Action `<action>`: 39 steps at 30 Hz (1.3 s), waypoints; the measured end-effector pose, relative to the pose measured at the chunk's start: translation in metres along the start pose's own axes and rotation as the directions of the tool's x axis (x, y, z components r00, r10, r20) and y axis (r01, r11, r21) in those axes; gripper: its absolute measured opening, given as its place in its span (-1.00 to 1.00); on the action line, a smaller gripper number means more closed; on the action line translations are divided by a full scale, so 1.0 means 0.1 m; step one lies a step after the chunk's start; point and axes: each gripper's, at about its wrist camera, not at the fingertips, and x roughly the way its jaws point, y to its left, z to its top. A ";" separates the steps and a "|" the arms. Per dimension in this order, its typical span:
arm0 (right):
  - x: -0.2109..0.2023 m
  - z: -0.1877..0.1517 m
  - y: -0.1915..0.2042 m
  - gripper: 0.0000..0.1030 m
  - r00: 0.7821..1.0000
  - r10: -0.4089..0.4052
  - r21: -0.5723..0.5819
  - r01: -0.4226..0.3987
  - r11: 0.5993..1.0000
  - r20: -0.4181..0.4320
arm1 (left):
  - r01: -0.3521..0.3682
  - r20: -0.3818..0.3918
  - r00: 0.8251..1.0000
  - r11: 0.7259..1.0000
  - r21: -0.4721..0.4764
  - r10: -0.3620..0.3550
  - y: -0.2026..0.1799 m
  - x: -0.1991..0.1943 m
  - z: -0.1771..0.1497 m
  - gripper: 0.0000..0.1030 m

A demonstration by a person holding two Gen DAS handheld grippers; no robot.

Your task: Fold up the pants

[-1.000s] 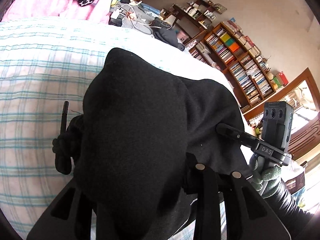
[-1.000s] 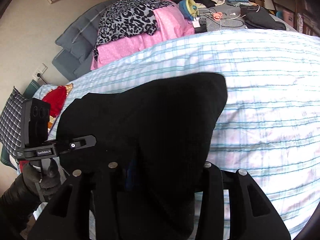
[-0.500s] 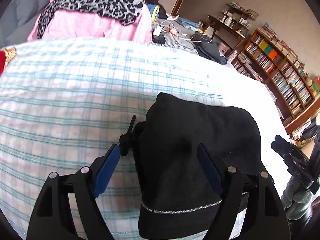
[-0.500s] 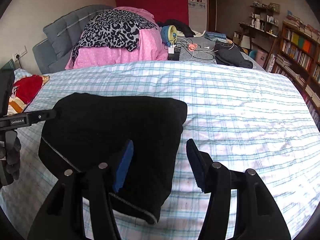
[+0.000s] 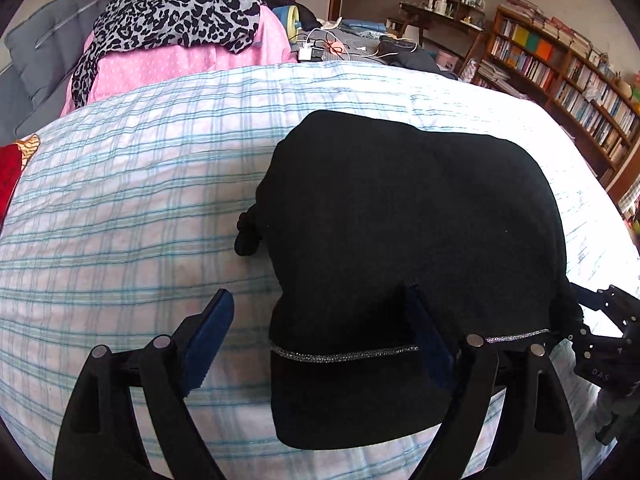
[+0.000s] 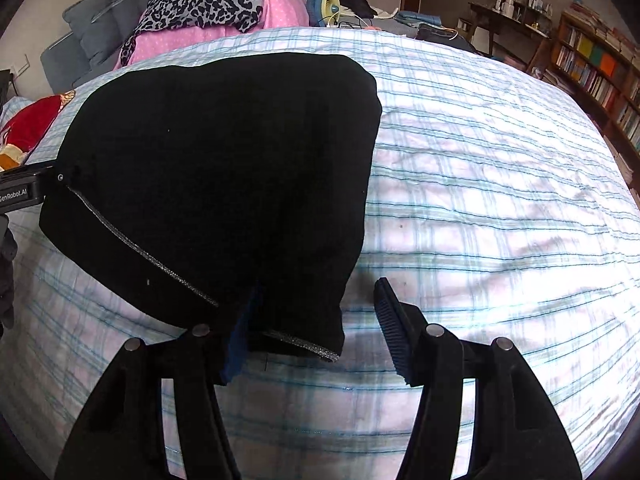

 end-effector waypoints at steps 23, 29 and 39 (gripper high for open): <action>-1.64 -0.22 0.17 0.91 0.958 0.019 0.061 -0.038 0.997 0.285 | -0.219 0.146 0.967 0.974 0.056 0.209 -0.79 -1.32 -0.26 0.81; -1.87 -0.27 0.10 0.95 0.950 0.013 0.096 -0.045 0.994 0.312 | -0.218 0.188 0.961 0.974 0.053 0.205 -0.97 -1.57 -0.29 0.81; -2.07 -0.30 0.16 0.95 0.956 -0.002 0.072 -0.020 0.997 0.292 | -0.217 0.253 0.948 0.974 0.059 0.195 -1.12 -1.89 -0.31 0.91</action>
